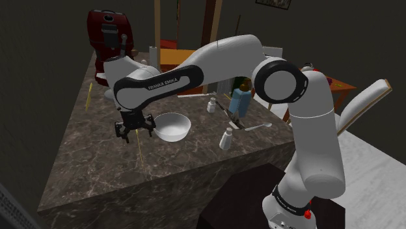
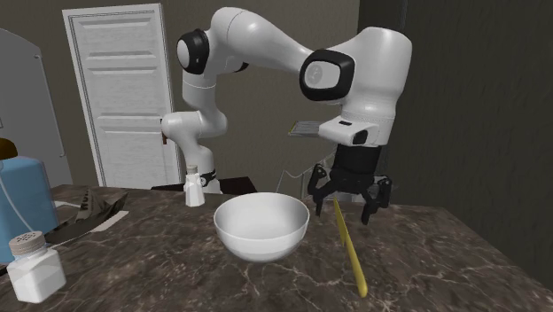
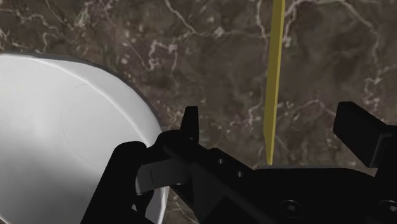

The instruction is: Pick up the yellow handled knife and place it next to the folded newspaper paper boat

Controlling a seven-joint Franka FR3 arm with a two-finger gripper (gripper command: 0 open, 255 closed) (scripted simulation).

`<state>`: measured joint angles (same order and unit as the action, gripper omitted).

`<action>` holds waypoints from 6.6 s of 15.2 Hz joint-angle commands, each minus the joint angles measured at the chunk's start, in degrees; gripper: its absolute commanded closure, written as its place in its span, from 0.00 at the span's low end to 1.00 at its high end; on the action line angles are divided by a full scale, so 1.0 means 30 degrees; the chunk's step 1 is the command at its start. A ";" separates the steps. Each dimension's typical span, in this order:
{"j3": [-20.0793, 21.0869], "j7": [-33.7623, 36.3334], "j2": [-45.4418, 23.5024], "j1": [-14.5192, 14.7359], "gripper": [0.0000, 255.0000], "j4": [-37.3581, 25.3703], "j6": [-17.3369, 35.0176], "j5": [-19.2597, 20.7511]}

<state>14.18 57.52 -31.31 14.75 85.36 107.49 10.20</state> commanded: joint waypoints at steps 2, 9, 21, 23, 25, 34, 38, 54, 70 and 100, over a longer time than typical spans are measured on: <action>-0.0029 0.0084 -0.0182 0.0006 0.00 0.0413 0.0592 0.0065; -0.0029 0.0085 -0.0184 0.0007 0.00 0.0407 0.0587 0.0065; 0.0031 0.0295 0.0165 0.0210 0.00 0.0423 0.0204 0.0145; 0.0144 0.0671 0.0737 0.0587 0.00 0.0374 -0.0518 0.0291; 0.0120 0.0706 0.0673 0.0550 0.00 0.0796 -0.0037 0.0331; 0.0035 0.0816 0.0401 0.0470 0.00 0.1833 0.1259 0.0472; 0.0035 0.0816 0.0400 0.0471 0.00 0.1830 0.1256 0.0472; 0.0132 0.0636 0.0993 0.0446 1.00 0.1166 0.0025 0.0276; 0.0293 0.0216 0.1922 0.0524 1.00 -0.1574 -0.3590 -0.0063; -0.2364 -0.7637 0.7643 -0.4867 1.00 0.3851 -0.2930 -0.0836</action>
<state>7.73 36.19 -8.84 1.06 96.29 98.35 7.68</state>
